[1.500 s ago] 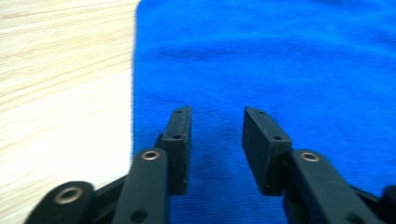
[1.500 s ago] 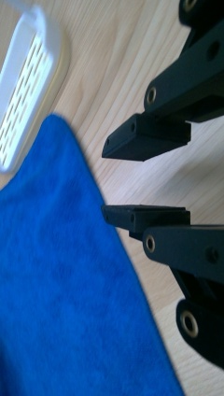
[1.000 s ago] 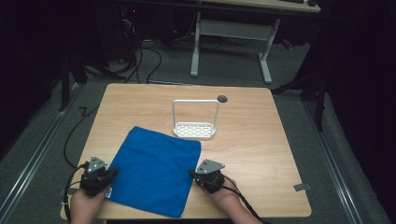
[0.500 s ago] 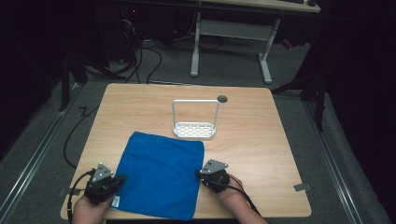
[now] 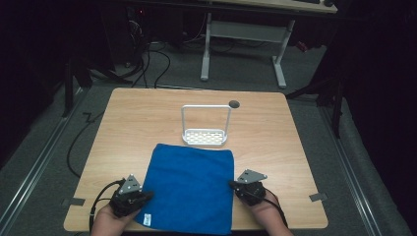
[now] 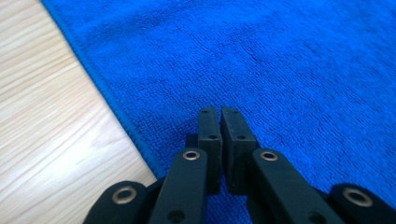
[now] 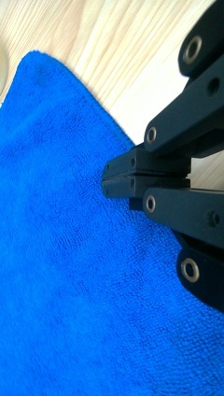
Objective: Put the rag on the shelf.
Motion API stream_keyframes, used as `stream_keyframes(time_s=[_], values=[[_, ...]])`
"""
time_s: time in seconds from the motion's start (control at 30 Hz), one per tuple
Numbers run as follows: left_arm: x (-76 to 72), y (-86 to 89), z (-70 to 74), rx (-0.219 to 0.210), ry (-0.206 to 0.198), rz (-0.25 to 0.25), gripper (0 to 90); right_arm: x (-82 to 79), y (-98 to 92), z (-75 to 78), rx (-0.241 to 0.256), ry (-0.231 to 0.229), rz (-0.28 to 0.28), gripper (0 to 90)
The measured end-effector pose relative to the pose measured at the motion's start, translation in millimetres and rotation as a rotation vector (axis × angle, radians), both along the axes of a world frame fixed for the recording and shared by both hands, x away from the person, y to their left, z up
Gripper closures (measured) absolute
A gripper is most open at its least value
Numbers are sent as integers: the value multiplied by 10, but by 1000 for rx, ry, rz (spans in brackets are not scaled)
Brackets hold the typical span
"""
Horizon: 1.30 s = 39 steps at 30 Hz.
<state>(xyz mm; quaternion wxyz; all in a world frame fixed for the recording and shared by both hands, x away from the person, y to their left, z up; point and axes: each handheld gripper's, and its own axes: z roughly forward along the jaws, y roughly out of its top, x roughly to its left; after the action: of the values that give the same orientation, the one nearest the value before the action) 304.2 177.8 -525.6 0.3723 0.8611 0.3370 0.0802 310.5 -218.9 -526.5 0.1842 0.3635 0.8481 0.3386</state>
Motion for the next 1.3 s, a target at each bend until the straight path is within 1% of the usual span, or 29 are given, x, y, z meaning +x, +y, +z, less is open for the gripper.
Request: stream_keyframes(time_s=[0.17, 0.2, 0.23, 0.27, 0.4, 0.53, 0.67, 0.8, 0.87, 1.03, 1.07, 1.1, 1.13, 1.17, 1.2, 1.23, 1.27, 1.3], values=[[-25, -186, 0, 1, -7, -65, 872, -21, -195, 6, -3, -1, -39, 900], [-25, -186, 0, 1, -7, -65, 872, -23, -244, 7, -7, -5, -46, 900], [-33, -220, -2, -5, -4, -77, 872, -23, -244, 7, -7, -5, -46, 900], [-50, -280, -4, -7, -4, -97, 871, -22, -320, 6, -4, -4, -62, 900], [-96, -401, -8, -27, 15, -144, 869, -3, -429, 9, -4, -2, -89, 900], [-140, -484, -2, -19, 10, -170, 863, 55, -478, 3, 8, -1, -110, 900], [-134, -486, -6, -24, 11, -171, 864, 99, -487, -3, 15, -5, -114, 900], [-94, -433, -12, -29, 9, -140, 864, 118, -483, -6, 19, -5, -122, 900], [-88, -414, -14, -33, 11, -133, 864, 116, -477, -7, 16, -7, -122, 900], [-87, -411, -12, -31, 9, -131, 862, 117, -473, -7, 17, -6, -124, 900], [-93, -409, -4, -30, -2, -124, 846, 117, -472, -6, 16, -6, -124, 899], [-93, -409, -4, -30, -2, -124, 832, 118, -470, -7, 19, -7, -123, 890], [-93, -388, 15, -44, -17, -105, 812, 115, -468, -1, 24, -6, -124, 874], [-88, -367, 31, -64, -24, -87, 795, 110, -469, 9, 29, -7, -123, 870], [-84, -342, 48, -87, -35, -67, 786, 100, -468, 31, 42, -20, -120, 862], [-80, -310, 73, -114, -56, -37, 777, 82, -464, 61, 53, -32, -125, 854], [-74, -293, 86, -134, -68, -17, 750, 65, -460, 92, 65, -52, -129, 844], [-74, -293, 86, -134, -68, -17, 724, 65, -460, 92, 65, -52, -129, 844]])
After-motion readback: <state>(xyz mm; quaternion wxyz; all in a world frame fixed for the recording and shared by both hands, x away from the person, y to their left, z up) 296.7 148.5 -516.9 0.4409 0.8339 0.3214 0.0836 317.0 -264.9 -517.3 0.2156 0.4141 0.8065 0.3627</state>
